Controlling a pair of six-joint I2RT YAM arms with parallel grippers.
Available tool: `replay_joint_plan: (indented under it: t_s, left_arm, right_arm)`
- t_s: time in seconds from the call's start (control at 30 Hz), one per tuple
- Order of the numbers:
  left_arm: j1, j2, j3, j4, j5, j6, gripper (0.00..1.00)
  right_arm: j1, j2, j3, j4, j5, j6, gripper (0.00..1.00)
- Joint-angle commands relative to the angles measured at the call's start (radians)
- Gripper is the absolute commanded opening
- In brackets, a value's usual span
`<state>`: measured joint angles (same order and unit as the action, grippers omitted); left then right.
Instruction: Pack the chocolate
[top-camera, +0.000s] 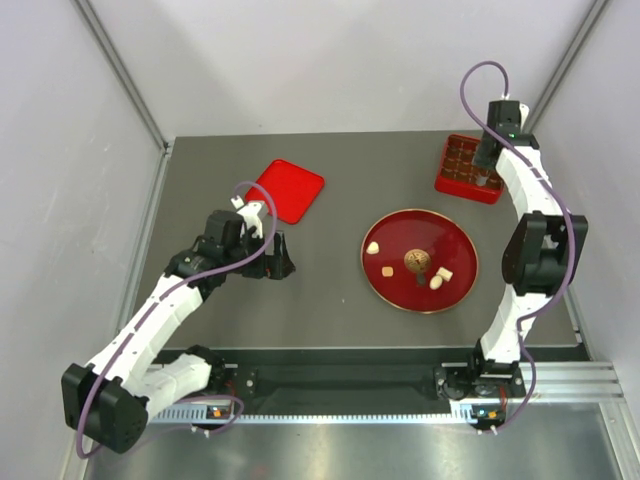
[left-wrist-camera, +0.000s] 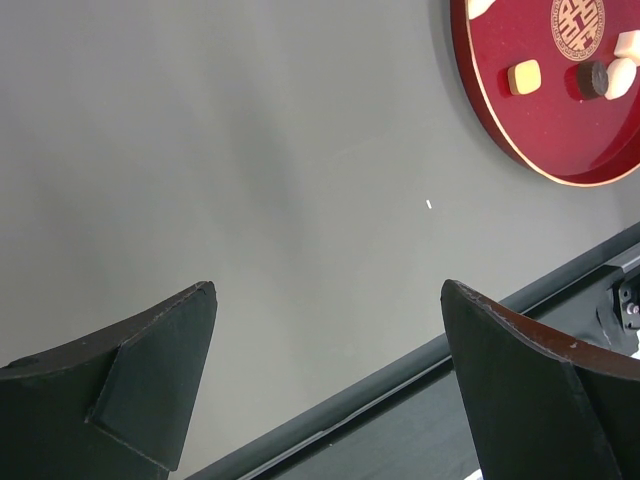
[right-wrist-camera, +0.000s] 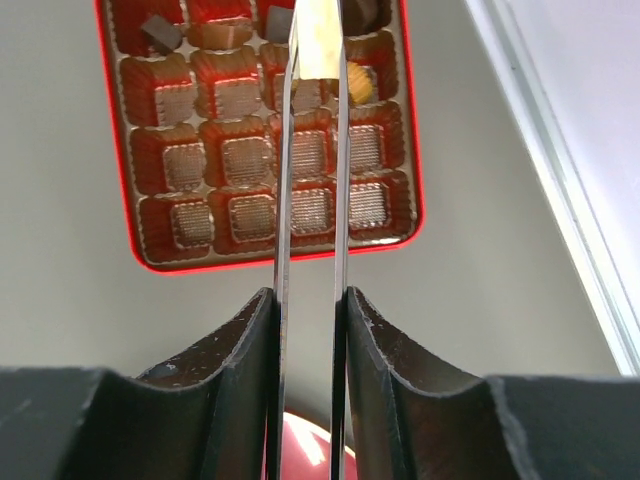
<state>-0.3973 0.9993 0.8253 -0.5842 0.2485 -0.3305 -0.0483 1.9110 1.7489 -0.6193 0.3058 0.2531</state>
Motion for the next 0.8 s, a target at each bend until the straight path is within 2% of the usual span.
replay_joint_plan:
  t_s: [0.0,0.77]
  left_arm:
    - [-0.003,0.005,-0.005,0.023,0.003,0.004,0.99]
    - [-0.003,0.010,-0.005,0.021,-0.006,0.002,0.99]
  right_arm:
    - [-0.013,0.008,0.020,0.078,-0.046,-0.023,0.32]
    - [-0.024,0.029,-0.040,0.124,-0.048,-0.054,0.38]
